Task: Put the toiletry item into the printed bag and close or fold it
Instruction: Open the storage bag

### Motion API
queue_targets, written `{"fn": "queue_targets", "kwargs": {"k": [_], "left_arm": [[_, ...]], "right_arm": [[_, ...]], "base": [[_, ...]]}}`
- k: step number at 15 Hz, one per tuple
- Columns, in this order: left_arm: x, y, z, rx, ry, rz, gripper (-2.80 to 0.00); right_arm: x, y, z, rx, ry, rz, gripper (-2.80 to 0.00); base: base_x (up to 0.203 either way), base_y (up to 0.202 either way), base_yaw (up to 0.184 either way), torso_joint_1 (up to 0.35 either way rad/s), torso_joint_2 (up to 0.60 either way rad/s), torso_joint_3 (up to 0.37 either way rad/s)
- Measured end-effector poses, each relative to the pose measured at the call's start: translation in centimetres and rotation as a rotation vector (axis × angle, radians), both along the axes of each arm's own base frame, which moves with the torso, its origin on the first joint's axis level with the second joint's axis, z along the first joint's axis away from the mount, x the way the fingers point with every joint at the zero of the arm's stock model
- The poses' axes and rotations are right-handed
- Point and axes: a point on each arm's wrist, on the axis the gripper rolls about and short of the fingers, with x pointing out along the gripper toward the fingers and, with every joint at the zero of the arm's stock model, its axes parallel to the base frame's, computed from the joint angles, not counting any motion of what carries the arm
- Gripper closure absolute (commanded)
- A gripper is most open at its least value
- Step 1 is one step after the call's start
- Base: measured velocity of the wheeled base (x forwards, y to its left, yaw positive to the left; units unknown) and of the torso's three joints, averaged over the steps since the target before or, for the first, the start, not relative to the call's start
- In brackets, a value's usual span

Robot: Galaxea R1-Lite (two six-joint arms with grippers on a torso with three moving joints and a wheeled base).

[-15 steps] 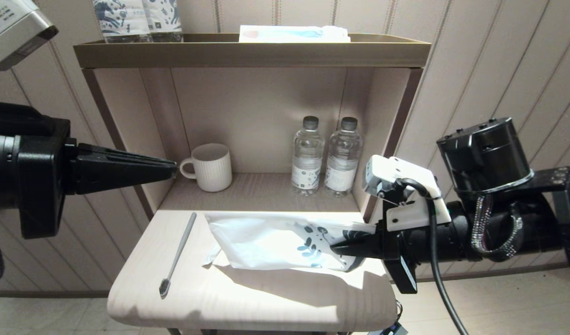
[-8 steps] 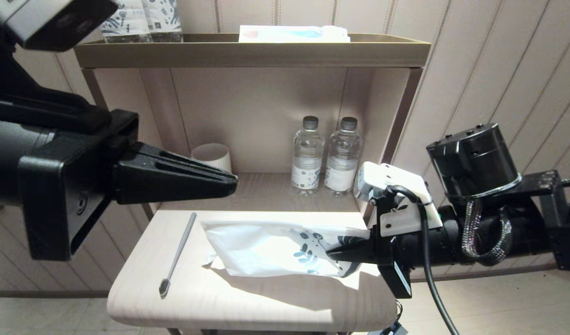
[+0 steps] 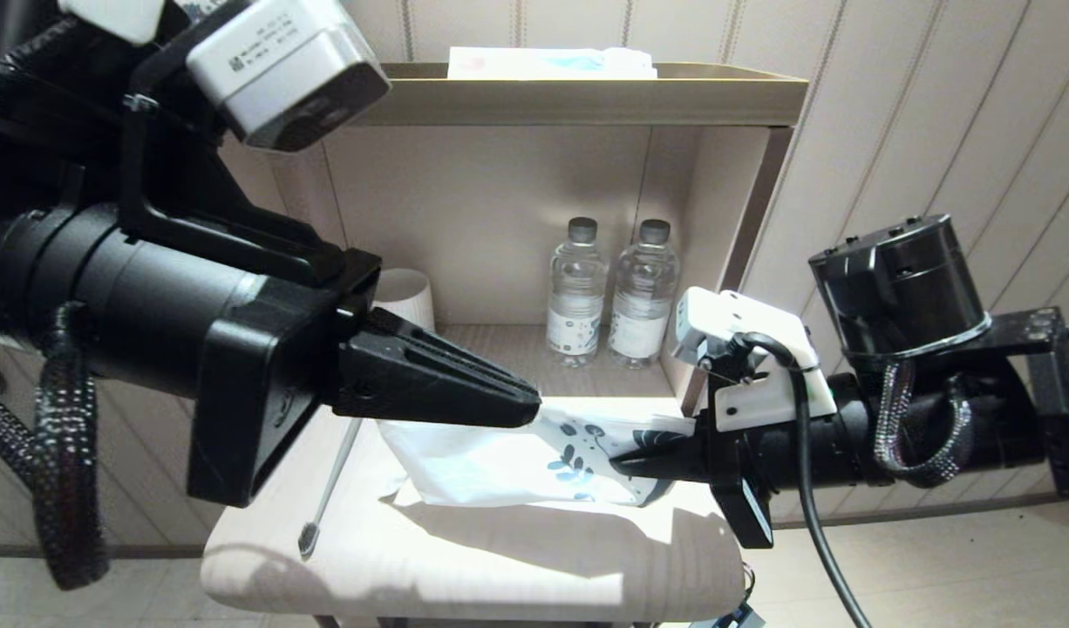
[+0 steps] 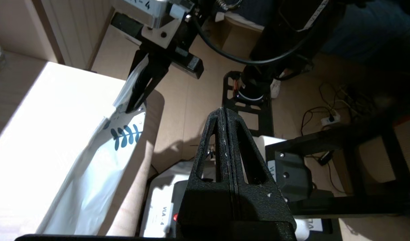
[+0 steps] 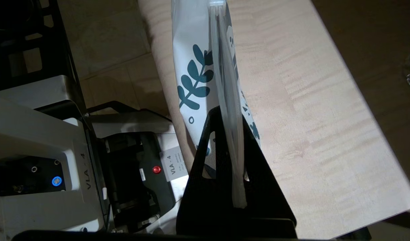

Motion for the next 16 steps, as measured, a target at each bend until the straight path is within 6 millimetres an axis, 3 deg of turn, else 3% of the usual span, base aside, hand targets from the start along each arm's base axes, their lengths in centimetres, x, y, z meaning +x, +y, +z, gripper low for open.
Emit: {"fn": "queue_targets", "kwargs": {"k": [1,2,8,16], "left_arm": [[0.2,-0.2,-0.2,0.018,-0.009,0.009,0.00],[0.4,-0.3,-0.3,0.040,-0.021,0.016,-2.80],[1.3,-0.9,0.1,0.148,-0.088,0.049,-2.80],[3.5,-5.1,-1.2,0.232,-0.138,0.085,-2.80]], "right_arm": [[0.0,0.0,0.0,-0.001,0.001,0.000,0.00],[0.1,0.0,-0.1,-0.002,0.002,-0.001,0.00],[0.2,0.1,-0.2,-0.005,0.005,0.000,0.00],[0.0,0.0,0.2,0.006,-0.007,0.006,0.00]], "base": [[0.000,0.000,0.000,0.000,0.00,0.000],[0.000,0.000,0.000,0.000,0.00,0.000],[0.000,0.000,0.000,0.000,0.00,0.000],[0.000,0.000,0.000,0.000,0.00,0.000]]}}
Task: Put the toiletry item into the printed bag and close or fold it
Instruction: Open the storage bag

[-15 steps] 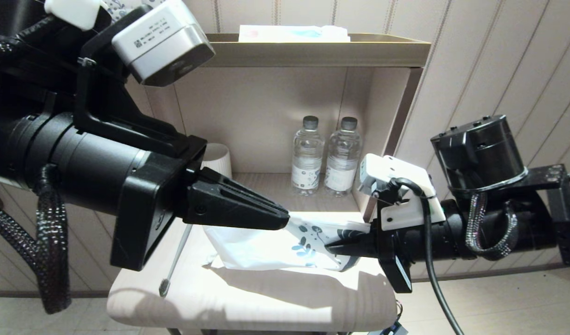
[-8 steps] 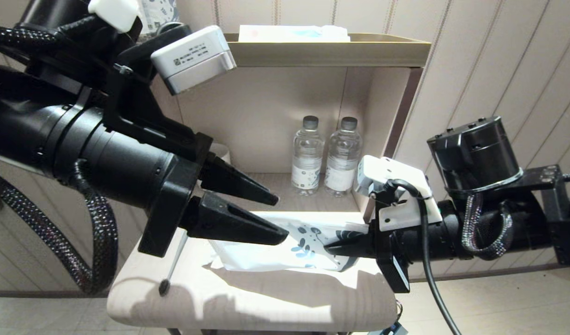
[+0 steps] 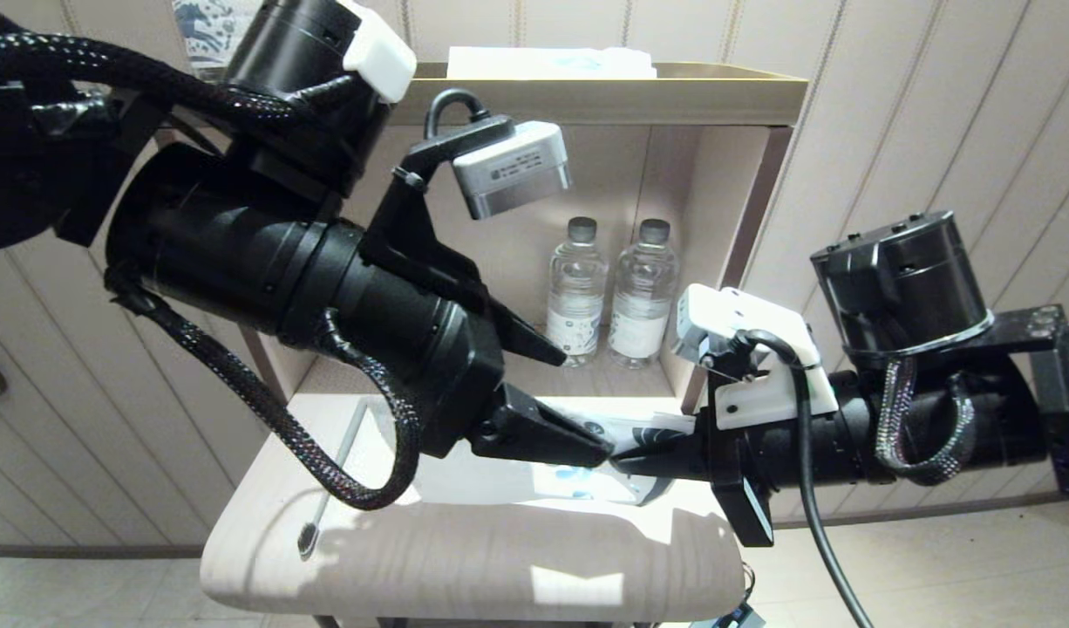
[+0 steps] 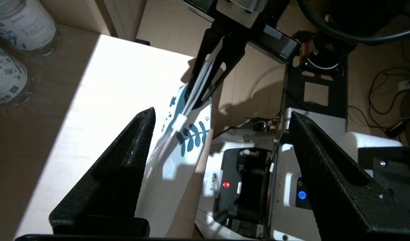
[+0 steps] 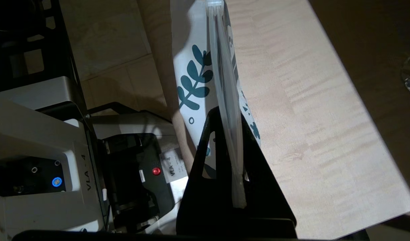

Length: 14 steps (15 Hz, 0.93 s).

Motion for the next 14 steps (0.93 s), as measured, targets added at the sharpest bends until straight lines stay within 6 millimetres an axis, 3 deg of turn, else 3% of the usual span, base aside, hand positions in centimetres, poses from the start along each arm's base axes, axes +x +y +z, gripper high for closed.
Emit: {"fn": "queue_targets", "kwargs": {"k": [4,14], "left_arm": [[0.6,-1.3,-0.8,0.024,0.005,-0.001,-2.80],[1.3,-1.4,-2.0,0.074,0.015,0.041,-2.80]], "right_arm": [[0.0,0.0,0.0,0.005,0.001,0.007,0.00],[0.1,0.0,0.0,0.005,0.002,0.006,0.00]], "base": [[0.000,0.000,0.000,0.000,0.00,0.000],[0.000,0.000,0.000,0.000,0.00,0.000]]}}
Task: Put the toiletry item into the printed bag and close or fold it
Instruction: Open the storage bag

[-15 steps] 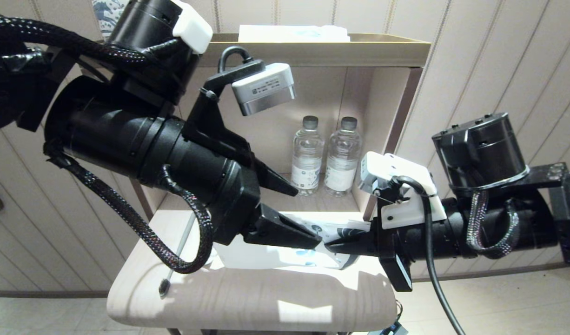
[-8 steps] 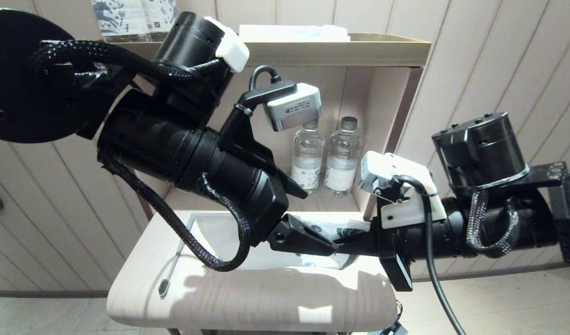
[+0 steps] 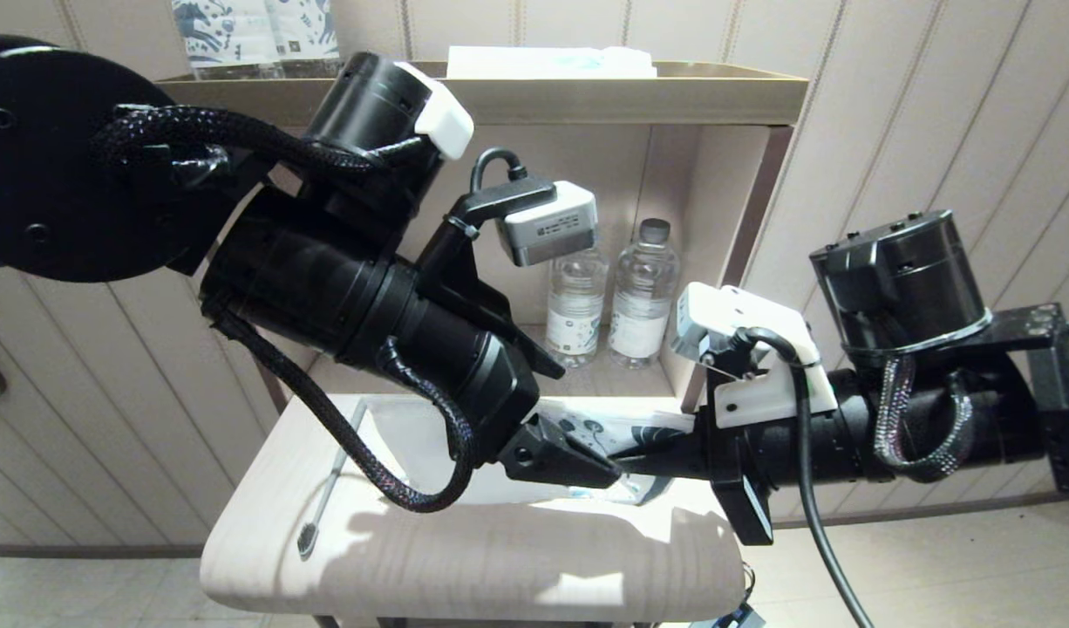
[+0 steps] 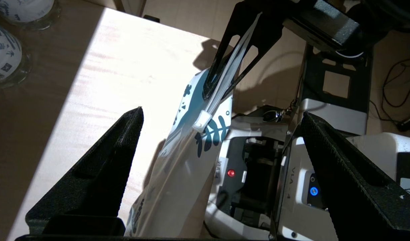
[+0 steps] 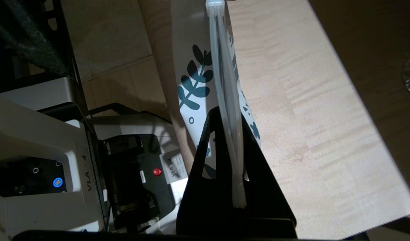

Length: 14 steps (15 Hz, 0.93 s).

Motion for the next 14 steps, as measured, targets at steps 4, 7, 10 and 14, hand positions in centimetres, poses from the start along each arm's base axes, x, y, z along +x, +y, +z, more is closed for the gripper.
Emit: {"fn": "queue_targets", "kwargs": {"k": [4,7,10,14], "left_arm": [[0.24,-0.21,-0.36,0.010,0.005,0.005,-2.80],[0.23,-0.21,-0.42,0.013,0.006,0.004,-2.80],[0.18,-0.15,-0.35,0.011,0.004,0.004,0.00],[0.13,-0.11,-0.32,0.012,-0.006,-0.003,0.00]], "right_arm": [[0.06,0.09,-0.10,-0.002,0.003,0.001,0.00],[0.11,0.13,-0.13,-0.001,0.002,0.002,0.00],[0.15,0.14,-0.10,0.002,-0.002,0.002,0.00],[0.09,0.10,-0.12,-0.002,-0.009,0.006,0.00]], "base": [[0.000,0.000,0.000,0.000,0.00,0.000],[0.000,0.000,0.000,0.000,0.00,0.000],[0.000,0.000,0.000,0.000,0.00,0.000],[0.000,0.000,0.000,0.000,0.00,0.000]]}}
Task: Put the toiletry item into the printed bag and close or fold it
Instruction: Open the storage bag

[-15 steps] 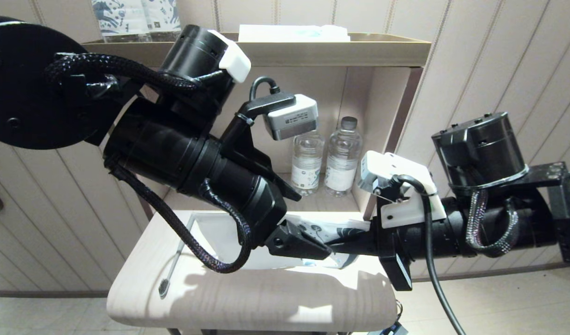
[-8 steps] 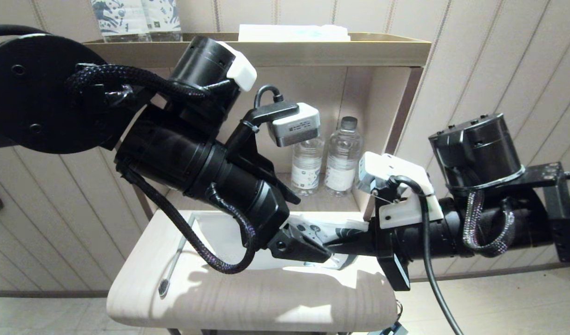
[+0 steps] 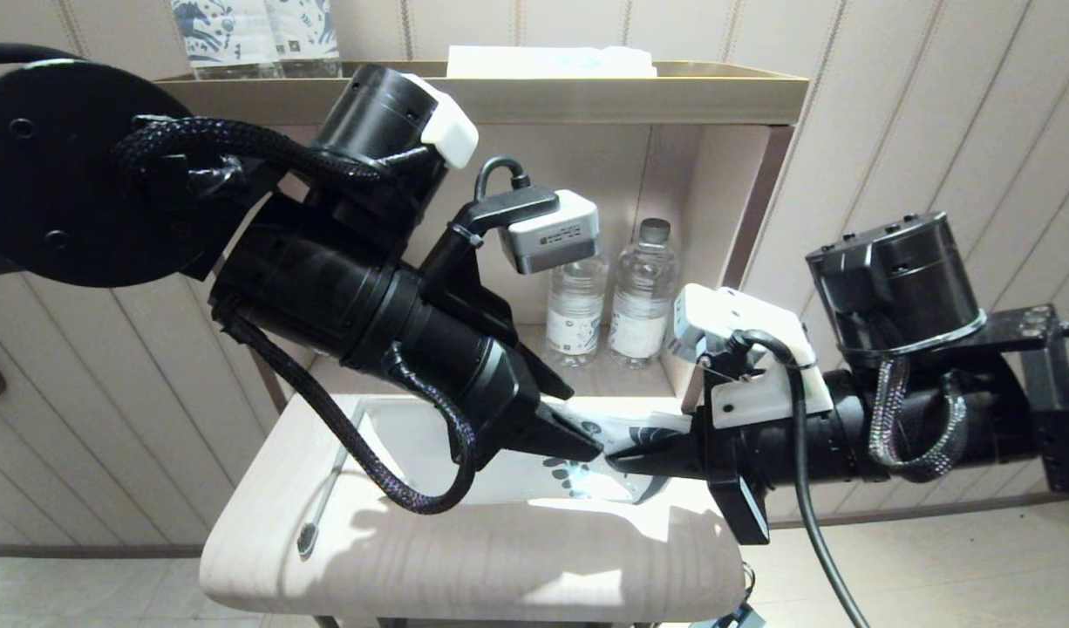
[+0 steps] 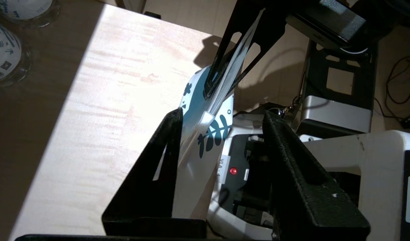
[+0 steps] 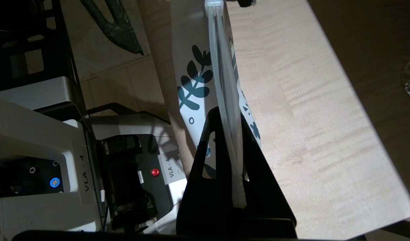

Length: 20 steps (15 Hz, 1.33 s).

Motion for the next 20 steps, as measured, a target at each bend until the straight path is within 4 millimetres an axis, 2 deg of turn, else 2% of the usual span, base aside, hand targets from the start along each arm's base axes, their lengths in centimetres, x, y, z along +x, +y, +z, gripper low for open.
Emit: {"fn": "queue_targets", "kwargs": {"k": [7,13,20], "left_arm": [[0.3,-0.4,-0.8,-0.014,-0.015,-0.005,0.00],[0.3,-0.3,-0.7,-0.017,-0.019,-0.002,0.00],[0.5,1.1,0.0,-0.025,-0.029,0.034,0.00]], "right_arm": [[-0.1,-0.1,0.0,0.000,-0.002,0.001,0.00],[0.1,-0.1,0.0,0.000,-0.002,-0.001,0.00],[-0.1,-0.1,0.0,-0.001,-0.002,0.003,0.00]], "base": [[0.000,0.000,0.000,0.000,0.00,0.000],[0.000,0.000,0.000,0.000,0.00,0.000],[0.000,0.000,0.000,0.000,0.00,0.000]]}}
